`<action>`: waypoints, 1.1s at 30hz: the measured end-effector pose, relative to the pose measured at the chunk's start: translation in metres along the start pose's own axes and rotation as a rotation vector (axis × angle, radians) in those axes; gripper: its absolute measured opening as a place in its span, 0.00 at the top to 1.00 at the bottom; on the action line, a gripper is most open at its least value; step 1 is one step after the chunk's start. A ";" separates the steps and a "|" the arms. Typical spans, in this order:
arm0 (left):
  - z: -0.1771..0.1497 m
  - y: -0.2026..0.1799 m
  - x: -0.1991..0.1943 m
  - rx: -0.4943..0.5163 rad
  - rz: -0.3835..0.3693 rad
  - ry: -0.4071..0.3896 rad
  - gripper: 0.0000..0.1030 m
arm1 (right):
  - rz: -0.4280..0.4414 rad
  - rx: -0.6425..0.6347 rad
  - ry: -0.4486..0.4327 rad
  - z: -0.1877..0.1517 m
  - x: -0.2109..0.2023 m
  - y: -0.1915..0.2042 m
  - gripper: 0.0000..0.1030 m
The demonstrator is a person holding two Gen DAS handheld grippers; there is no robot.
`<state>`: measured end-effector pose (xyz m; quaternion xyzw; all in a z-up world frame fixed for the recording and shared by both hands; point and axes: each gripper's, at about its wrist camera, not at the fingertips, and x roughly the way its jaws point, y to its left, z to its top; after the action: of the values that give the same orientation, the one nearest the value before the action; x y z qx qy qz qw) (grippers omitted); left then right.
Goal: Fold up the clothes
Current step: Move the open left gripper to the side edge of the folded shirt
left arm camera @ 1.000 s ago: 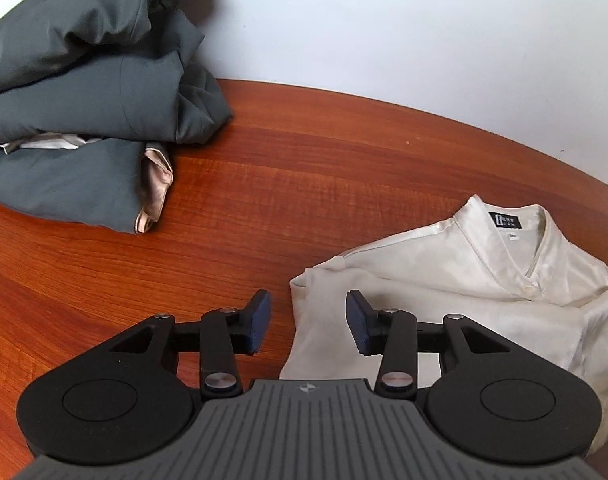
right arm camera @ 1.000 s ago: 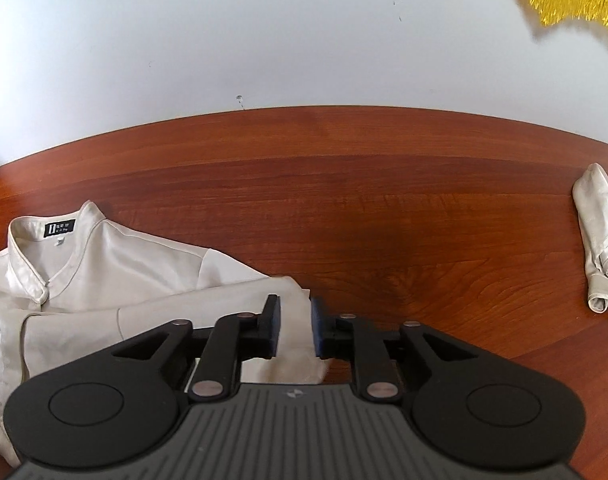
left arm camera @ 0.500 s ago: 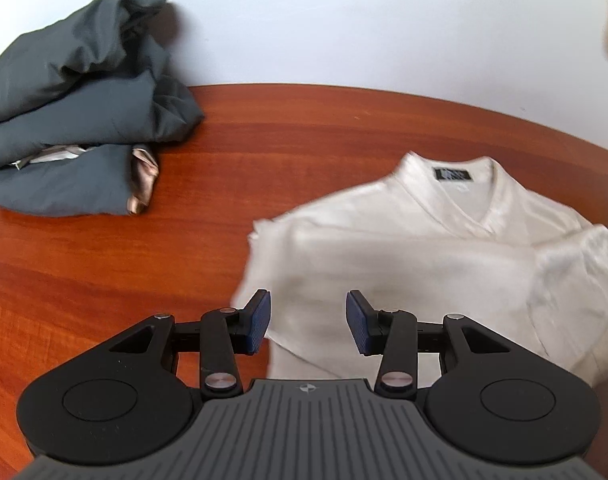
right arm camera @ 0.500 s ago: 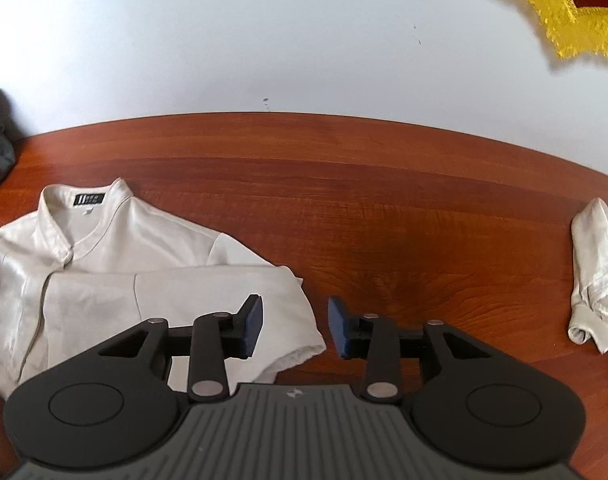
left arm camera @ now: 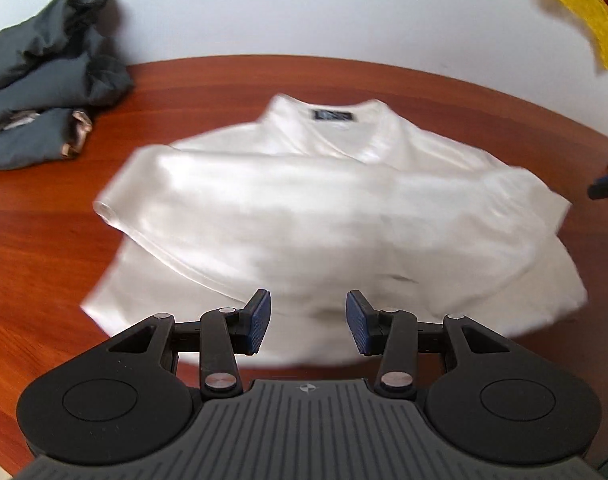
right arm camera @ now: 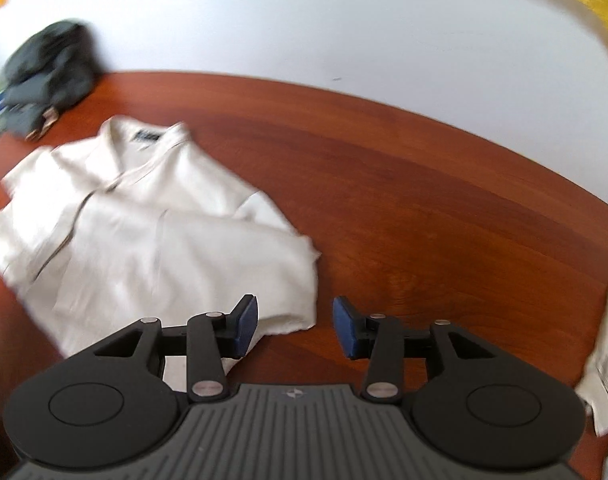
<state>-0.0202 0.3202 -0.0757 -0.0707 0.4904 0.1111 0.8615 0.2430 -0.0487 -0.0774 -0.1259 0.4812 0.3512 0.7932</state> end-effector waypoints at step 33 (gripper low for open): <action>-0.056 -0.240 0.041 0.431 -0.044 -0.053 0.47 | 0.413 -0.170 0.060 -0.083 0.012 0.037 0.94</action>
<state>0.0157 0.0809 -0.1365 0.1076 0.4784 -0.0135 0.8714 0.1653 -0.0616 -0.1246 -0.1016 0.4887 0.5415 0.6765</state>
